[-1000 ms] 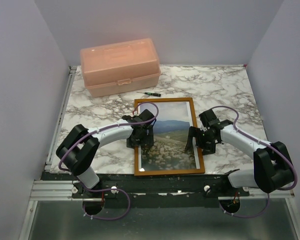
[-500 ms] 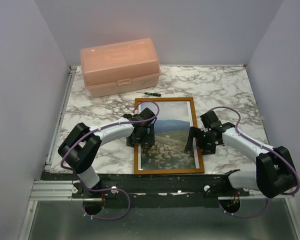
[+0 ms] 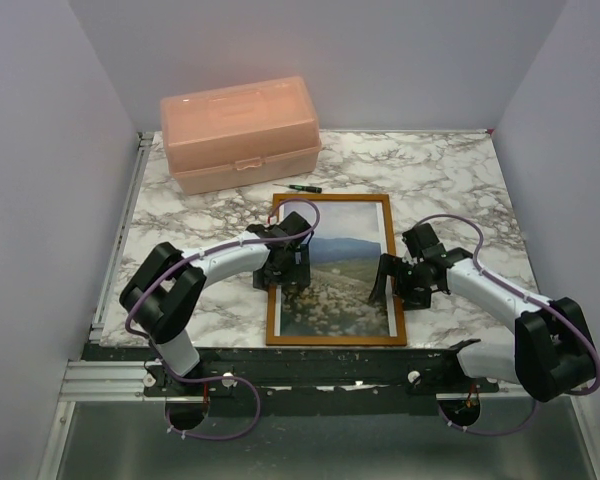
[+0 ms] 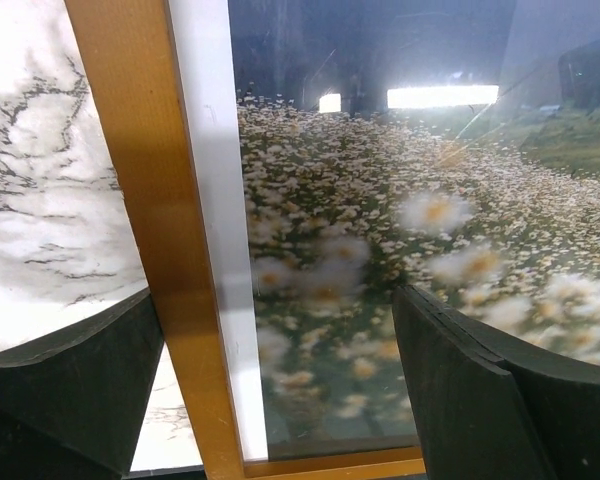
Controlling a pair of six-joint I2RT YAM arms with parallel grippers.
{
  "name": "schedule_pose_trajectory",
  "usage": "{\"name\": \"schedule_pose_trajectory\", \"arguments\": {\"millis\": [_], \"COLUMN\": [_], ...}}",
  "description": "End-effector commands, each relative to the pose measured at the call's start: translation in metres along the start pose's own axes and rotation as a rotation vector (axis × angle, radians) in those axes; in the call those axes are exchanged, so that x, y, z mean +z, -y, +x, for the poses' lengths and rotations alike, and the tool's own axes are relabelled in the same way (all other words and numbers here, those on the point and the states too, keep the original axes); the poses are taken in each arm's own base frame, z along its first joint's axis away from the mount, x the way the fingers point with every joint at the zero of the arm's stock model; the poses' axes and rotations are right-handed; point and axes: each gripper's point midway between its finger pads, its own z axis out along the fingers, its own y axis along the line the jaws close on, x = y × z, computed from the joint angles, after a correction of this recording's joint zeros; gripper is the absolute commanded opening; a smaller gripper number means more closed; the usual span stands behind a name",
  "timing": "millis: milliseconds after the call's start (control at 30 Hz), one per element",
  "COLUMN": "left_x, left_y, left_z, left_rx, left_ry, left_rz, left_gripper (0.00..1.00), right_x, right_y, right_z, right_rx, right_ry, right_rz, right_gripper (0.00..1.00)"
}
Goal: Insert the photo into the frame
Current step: Adjust the photo frame at the center of the board.
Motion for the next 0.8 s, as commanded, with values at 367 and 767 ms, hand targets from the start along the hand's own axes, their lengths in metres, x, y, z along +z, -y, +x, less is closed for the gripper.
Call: {"name": "schedule_pose_trajectory", "arguments": {"millis": [367, 767], "left_x": [-0.008, -0.097], "left_y": [0.038, 0.018], "left_z": [-0.025, -0.074], "left_rx": [-0.024, -0.074], "left_ry": [0.106, 0.4], "left_rz": [0.192, 0.345], "left_gripper": [0.98, 0.98], "right_x": [-0.003, -0.023], "right_y": [-0.039, -0.048], "right_z": [-0.024, -0.08], "right_rx": [-0.027, -0.103], "right_ry": [0.072, 0.274], "right_rz": [-0.153, -0.093], "right_gripper": [1.0, 1.0]}}
